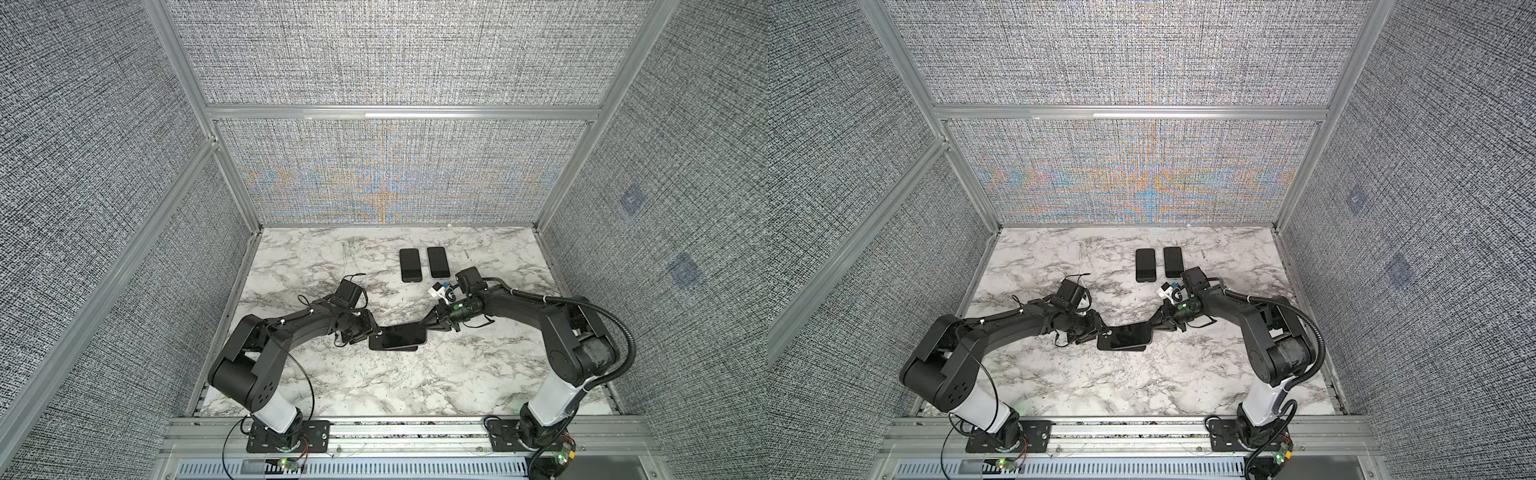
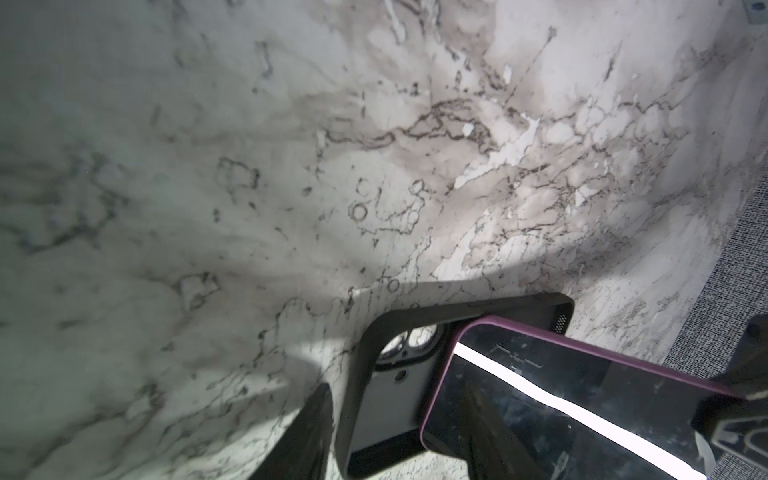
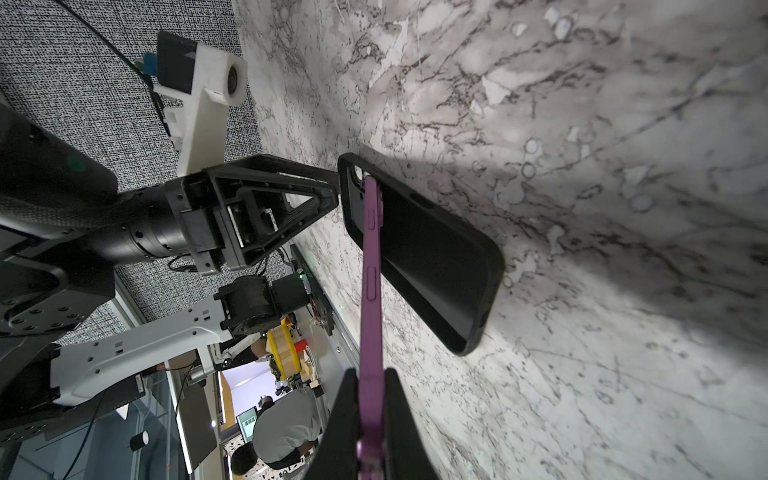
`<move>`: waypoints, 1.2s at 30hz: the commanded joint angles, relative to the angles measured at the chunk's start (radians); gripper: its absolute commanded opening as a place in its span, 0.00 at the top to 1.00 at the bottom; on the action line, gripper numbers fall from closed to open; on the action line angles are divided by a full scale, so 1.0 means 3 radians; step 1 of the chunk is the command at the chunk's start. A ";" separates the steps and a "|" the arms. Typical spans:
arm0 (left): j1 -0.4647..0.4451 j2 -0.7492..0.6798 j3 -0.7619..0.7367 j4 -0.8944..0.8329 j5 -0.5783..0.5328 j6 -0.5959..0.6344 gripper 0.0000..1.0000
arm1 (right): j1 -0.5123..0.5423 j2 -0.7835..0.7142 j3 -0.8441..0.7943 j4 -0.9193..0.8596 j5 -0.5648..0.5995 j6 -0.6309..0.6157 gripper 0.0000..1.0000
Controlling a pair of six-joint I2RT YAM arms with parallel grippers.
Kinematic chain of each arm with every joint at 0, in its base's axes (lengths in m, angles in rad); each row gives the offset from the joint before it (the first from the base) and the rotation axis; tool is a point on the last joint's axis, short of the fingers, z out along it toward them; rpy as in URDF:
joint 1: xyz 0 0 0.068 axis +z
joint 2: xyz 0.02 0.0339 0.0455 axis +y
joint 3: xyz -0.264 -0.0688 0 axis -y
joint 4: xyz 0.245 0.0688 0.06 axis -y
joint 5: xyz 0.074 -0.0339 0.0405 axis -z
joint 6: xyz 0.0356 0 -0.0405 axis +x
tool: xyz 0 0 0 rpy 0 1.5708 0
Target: Put the phone into the phone case
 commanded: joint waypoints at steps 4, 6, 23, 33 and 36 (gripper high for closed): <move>0.0006 -0.0013 -0.0044 0.0111 0.0056 -0.0026 0.48 | 0.0015 0.0094 0.0066 -0.0144 0.0013 -0.0122 1.00; 0.0005 0.0000 -0.0060 0.0136 0.0066 -0.0032 0.48 | 0.0019 0.0130 0.0087 -0.0166 0.0014 -0.0151 1.00; 0.0003 -0.0018 -0.0109 0.0259 0.0137 -0.0097 0.48 | 0.0071 0.0248 0.0097 -0.0169 0.0092 -0.0165 1.00; 0.0006 -0.0064 -0.0206 0.0302 0.0132 -0.0128 0.48 | 0.0134 0.0371 0.0097 0.0003 0.0125 -0.0064 1.00; 0.0006 -0.0022 -0.0219 0.0346 0.0149 -0.0139 0.48 | 0.0144 0.0417 0.0101 0.0043 0.0120 -0.0049 1.00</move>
